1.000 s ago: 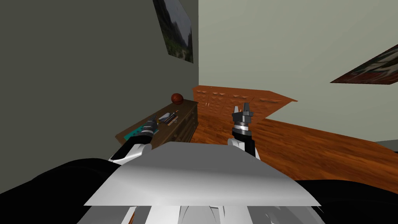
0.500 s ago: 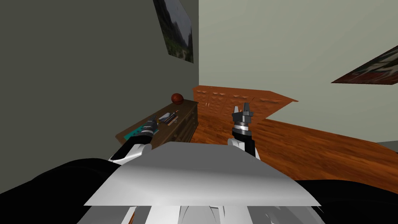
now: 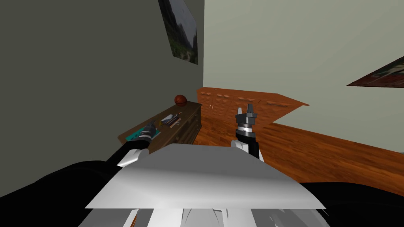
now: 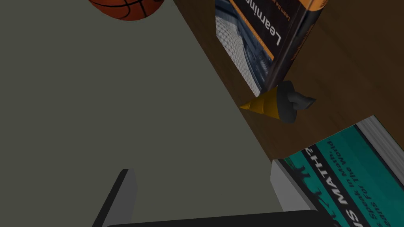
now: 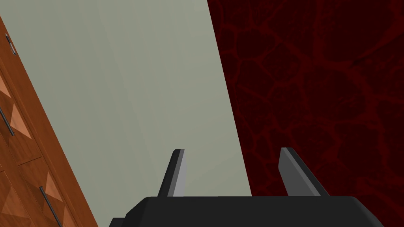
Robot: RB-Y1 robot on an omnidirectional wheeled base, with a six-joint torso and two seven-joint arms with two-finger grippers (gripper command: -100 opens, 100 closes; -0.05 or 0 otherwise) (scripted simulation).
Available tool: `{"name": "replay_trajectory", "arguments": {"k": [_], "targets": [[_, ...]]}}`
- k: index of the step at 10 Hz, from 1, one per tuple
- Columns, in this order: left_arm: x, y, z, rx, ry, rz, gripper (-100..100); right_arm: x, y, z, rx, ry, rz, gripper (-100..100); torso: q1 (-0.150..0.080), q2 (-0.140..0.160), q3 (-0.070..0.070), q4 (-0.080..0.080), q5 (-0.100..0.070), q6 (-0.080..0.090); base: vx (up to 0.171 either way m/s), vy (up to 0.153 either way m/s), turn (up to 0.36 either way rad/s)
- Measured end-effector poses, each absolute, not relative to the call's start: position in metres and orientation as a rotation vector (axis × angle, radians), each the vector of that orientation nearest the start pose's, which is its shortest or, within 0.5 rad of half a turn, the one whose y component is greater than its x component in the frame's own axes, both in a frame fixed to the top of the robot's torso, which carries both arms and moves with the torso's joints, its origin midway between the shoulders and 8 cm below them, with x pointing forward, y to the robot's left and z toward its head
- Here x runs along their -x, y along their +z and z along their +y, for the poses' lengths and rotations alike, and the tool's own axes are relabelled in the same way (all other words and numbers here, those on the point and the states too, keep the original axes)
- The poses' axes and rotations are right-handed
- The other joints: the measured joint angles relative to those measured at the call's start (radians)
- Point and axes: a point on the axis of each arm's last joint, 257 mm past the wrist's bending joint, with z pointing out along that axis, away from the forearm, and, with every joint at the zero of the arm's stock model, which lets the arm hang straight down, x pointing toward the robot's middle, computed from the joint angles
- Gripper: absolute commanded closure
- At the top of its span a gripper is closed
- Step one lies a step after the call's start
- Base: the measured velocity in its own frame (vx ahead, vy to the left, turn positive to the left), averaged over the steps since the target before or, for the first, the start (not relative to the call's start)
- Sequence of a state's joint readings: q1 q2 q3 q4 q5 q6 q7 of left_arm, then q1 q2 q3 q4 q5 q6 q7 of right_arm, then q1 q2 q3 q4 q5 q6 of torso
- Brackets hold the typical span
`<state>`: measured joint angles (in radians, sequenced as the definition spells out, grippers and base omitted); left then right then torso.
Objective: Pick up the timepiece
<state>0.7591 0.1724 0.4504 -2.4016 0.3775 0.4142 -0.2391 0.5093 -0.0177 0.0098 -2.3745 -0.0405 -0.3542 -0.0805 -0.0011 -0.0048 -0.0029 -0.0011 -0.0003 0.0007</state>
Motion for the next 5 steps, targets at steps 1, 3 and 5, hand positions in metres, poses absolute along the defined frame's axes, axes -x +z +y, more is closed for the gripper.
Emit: {"name": "replay_trajectory", "arguments": {"k": [1,3,5], "targets": [[-0.287,-0.163,0.483,1.334,-0.528,1.233,-100,-0.348,0.035,-0.279,-0.752,1.398,0.621,0,0.000,0.000,0.000,0.000,0.000,0.000,0.058,-0.035,0.061],[-0.272,-0.167,0.495,1.373,-0.477,1.247,-100,-0.348,0.035,-0.279,-0.752,1.398,0.621,0,-0.001,0.001,0.000,0.000,0.000,0.000,0.070,-0.050,0.112],[-0.256,-0.174,0.507,1.413,-0.424,1.259,-100,-0.348,0.035,-0.279,-0.752,1.398,0.621,0,0.000,0.001,0.001,0.000,0.000,0.000,0.042,-0.037,0.104]]}}
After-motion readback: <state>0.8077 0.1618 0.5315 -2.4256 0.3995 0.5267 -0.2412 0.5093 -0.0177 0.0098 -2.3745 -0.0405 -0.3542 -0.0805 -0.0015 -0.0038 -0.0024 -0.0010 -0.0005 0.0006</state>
